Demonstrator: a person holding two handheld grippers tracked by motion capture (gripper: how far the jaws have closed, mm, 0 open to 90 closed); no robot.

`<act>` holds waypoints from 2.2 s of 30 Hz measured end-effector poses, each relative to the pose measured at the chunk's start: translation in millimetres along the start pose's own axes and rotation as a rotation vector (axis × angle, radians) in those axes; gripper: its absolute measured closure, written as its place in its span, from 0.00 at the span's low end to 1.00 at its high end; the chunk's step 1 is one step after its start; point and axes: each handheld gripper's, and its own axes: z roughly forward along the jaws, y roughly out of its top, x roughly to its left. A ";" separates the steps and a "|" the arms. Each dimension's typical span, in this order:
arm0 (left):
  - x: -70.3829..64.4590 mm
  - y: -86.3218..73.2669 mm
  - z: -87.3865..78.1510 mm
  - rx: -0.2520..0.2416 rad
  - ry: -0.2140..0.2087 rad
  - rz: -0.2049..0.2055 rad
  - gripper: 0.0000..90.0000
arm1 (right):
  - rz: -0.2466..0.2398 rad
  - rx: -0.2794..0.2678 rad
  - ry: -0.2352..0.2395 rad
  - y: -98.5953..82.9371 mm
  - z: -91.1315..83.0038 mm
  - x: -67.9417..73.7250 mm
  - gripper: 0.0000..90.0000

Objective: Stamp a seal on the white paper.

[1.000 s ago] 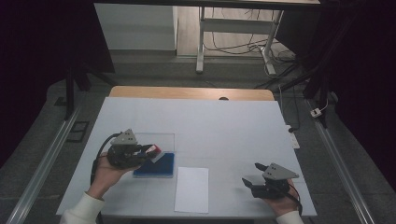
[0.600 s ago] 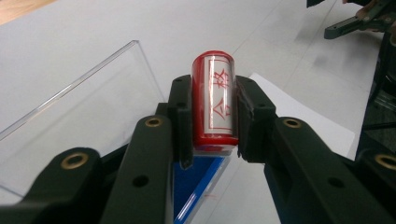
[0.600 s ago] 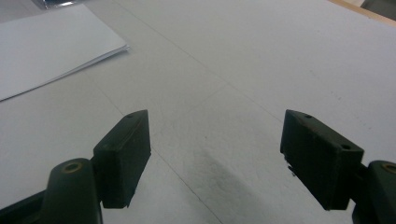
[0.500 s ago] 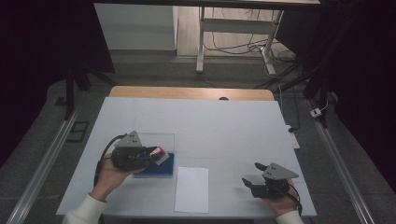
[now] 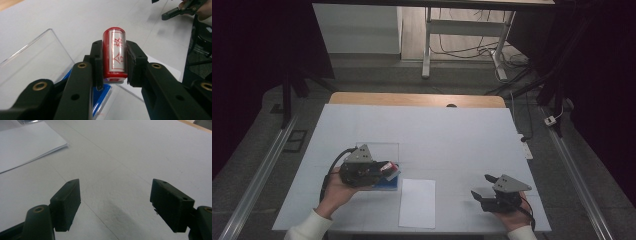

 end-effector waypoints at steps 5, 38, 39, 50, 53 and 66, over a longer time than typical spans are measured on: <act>-3.1 0.7 4.6 0.009 -0.009 0.009 0.78 | -0.005 0.006 -0.001 0.3 0.0 0.2 0.27; -27.6 10.4 40.4 0.063 -0.092 0.069 0.78 | -0.005 0.012 -0.003 0.3 0.7 0.5 0.27; -28.8 10.5 42.1 0.066 -0.095 0.073 0.78 | -0.005 0.012 -0.004 0.2 0.7 0.5 0.27; -38.3 7.4 56.8 0.108 -0.121 0.088 0.78 | -0.004 0.013 -0.003 0.0 1.1 0.4 0.27; -40.4 6.3 61.1 0.123 -0.127 0.096 0.78 | -0.003 0.013 -0.002 0.1 1.2 0.5 0.27; -44.3 -0.7 77.9 0.174 -0.126 0.120 0.78 | -0.001 0.009 0.002 -0.4 1.4 0.0 0.27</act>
